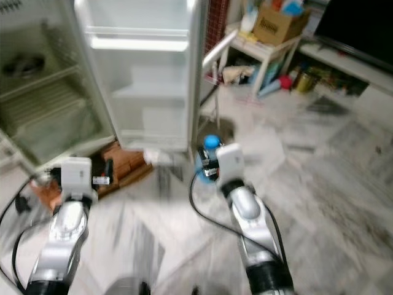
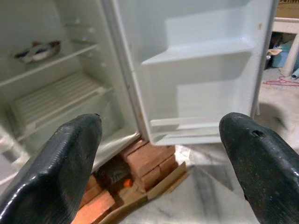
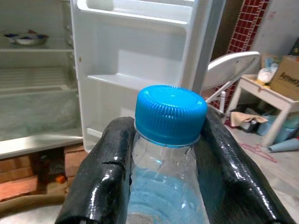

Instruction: Restocking fridge

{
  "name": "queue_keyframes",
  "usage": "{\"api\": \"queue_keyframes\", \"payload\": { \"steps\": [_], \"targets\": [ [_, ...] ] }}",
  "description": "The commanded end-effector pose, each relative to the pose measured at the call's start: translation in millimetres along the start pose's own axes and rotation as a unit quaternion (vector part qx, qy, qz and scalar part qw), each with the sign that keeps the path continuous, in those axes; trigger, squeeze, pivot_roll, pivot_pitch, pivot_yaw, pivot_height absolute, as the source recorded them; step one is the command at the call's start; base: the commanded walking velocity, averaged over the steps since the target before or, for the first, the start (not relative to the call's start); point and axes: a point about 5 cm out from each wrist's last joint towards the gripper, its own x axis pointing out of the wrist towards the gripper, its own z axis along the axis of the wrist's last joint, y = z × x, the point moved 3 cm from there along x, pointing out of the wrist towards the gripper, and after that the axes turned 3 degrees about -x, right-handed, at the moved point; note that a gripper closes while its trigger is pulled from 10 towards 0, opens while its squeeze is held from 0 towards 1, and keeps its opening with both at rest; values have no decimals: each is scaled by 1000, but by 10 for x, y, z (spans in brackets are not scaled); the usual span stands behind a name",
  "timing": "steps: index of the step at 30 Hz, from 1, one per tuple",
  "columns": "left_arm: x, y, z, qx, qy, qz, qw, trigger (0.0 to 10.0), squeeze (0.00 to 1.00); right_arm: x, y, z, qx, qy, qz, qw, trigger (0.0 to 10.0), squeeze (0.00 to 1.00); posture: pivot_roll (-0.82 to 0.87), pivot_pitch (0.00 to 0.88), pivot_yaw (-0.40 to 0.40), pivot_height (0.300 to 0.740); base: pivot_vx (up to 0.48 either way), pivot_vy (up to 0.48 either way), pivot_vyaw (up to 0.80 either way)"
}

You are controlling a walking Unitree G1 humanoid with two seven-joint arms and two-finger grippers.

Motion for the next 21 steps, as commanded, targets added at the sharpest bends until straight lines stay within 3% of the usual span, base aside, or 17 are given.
{"api": "queue_keyframes", "payload": {
  "steps": [1, 13, 21],
  "targets": [
    [13, -48, 24, -5, -1, -5, 1000, 10000, 0, -44, -109, 54, -10, -12, -11, 1000, 10000, 0, 55, 48, -44, 740, 0, 0, 0],
    [11, -44, 56, -20, -5, 12, 1000, 10000, 0, -18, -144, 95, -19, -14, -3, 1000, 10000, 0, 47, 56, -67, 740, 0, 0, 671],
    [-8, -19, 61, -22, -8, 6, 1000, 10000, 0, 1, -122, 134, -11, -22, -8, 1000, 10000, 0, 41, 66, -60, 740, 40, 0, 0]
  ]
}}
